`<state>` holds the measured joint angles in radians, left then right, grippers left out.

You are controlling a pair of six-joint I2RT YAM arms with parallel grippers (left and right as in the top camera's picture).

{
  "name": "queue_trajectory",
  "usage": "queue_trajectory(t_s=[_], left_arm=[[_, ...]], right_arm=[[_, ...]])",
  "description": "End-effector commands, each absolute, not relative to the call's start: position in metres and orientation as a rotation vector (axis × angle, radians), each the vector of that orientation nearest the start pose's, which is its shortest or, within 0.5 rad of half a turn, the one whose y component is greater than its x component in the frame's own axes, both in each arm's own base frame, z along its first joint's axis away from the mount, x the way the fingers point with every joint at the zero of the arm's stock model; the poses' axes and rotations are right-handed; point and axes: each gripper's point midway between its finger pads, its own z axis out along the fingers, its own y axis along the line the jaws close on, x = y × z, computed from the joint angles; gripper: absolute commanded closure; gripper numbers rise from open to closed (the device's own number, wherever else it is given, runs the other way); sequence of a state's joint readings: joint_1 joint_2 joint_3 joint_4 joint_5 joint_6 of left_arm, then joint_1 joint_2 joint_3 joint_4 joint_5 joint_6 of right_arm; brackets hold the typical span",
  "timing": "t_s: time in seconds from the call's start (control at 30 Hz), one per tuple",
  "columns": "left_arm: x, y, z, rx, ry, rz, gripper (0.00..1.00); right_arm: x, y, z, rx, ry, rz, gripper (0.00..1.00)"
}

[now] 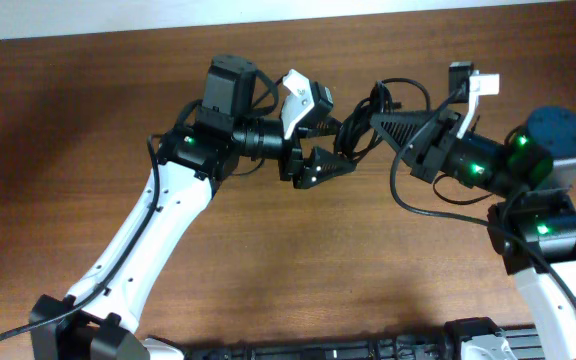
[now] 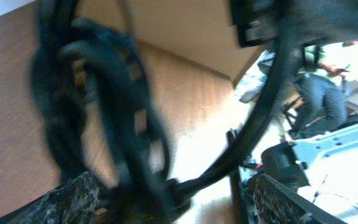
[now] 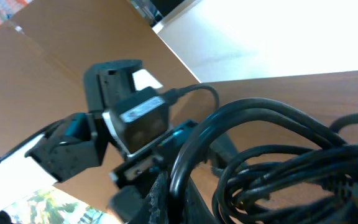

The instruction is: Untangle cables

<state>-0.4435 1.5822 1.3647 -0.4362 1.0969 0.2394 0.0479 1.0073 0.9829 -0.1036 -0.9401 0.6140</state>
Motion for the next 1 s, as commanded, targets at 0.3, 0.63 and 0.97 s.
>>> queue_trajectory(t_s=[0.3, 0.63, 0.97], left_arm=[[0.315, -0.266, 0.304, 1.114, 1.683, -1.422, 0.15], [0.313, -0.272, 0.304, 1.132, 1.671, -1.412, 0.14], [0.328, -0.280, 0.290, 0.965, 1.882, -1.366, 0.04]], right_arm=[[0.286, 0.159, 0.375, -0.394, 1.749, 1.245, 0.96], [0.275, 0.165, 0.377, -0.462, 1.733, 1.297, 0.96], [0.268, 0.169, 0.378, -0.537, 1.707, 1.301, 0.96]])
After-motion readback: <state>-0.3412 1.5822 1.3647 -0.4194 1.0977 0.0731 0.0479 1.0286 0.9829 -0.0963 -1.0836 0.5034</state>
